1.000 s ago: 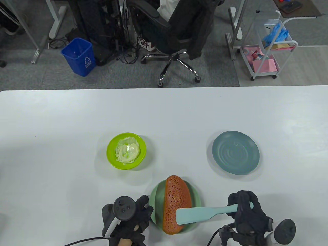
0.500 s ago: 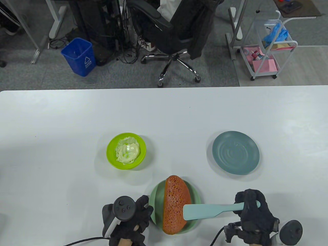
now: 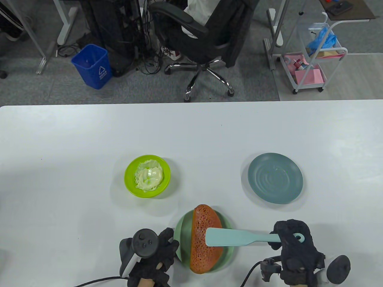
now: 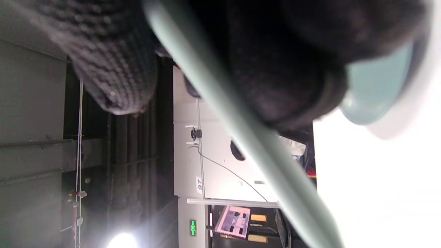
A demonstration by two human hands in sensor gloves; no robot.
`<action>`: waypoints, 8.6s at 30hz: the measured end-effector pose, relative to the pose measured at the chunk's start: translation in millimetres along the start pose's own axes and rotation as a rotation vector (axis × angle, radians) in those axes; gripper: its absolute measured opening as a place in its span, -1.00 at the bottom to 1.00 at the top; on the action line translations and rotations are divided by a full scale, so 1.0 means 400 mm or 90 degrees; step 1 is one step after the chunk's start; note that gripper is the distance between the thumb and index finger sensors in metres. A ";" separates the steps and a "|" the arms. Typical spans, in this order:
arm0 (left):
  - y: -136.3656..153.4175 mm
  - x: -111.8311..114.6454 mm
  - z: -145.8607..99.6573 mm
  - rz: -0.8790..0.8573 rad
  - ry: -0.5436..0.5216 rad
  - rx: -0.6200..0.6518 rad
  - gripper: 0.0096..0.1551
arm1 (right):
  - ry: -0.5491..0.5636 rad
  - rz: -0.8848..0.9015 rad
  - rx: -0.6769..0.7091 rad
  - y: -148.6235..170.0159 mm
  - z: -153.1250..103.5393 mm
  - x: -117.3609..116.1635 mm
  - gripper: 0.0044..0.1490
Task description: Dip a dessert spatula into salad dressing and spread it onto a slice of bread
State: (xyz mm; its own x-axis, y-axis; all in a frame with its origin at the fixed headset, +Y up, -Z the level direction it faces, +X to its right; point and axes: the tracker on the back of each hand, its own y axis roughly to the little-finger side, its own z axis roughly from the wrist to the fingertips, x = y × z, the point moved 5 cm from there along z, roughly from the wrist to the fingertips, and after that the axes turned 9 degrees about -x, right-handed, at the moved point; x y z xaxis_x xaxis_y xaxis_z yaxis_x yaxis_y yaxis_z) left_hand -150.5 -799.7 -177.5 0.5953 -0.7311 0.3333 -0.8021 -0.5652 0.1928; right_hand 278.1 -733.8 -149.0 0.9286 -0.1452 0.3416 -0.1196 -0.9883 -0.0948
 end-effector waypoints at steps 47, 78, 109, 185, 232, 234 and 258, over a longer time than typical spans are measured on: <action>0.000 0.001 0.000 0.002 -0.001 0.001 -0.34 | 0.080 -0.075 0.037 -0.037 -0.019 0.030 -0.58; 0.000 0.003 0.000 0.003 -0.001 0.002 -0.34 | -0.029 -0.085 -0.025 0.003 -0.012 -0.042 -0.59; 0.000 0.003 0.000 0.003 -0.001 0.002 -0.33 | 0.013 -0.016 -0.041 0.014 0.020 0.019 -0.47; -0.083 -0.100 -0.106 0.245 -0.333 0.138 -0.09 | 0.030 -0.015 -0.030 -0.004 0.009 0.023 -0.49; -0.068 -0.103 -0.097 0.153 -0.282 0.144 -0.17 | 0.269 -0.010 -0.169 0.081 0.094 0.129 -0.50; -0.069 -0.104 -0.097 0.154 -0.282 0.143 -0.17 | 0.265 -0.016 -0.175 0.092 0.096 0.129 -0.47; -0.069 -0.105 -0.096 0.157 -0.278 0.136 -0.16 | 0.145 -0.631 -0.191 0.034 0.115 0.035 -0.34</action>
State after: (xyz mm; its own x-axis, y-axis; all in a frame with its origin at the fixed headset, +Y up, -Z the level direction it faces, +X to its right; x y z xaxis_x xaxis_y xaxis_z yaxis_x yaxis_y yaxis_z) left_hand -155.2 -738.7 -161.5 0.3913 -0.9169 -0.0786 -0.9201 -0.3884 -0.0503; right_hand 305.7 -747.4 -188.4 0.5744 0.7578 0.3094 0.5451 -0.6361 0.5461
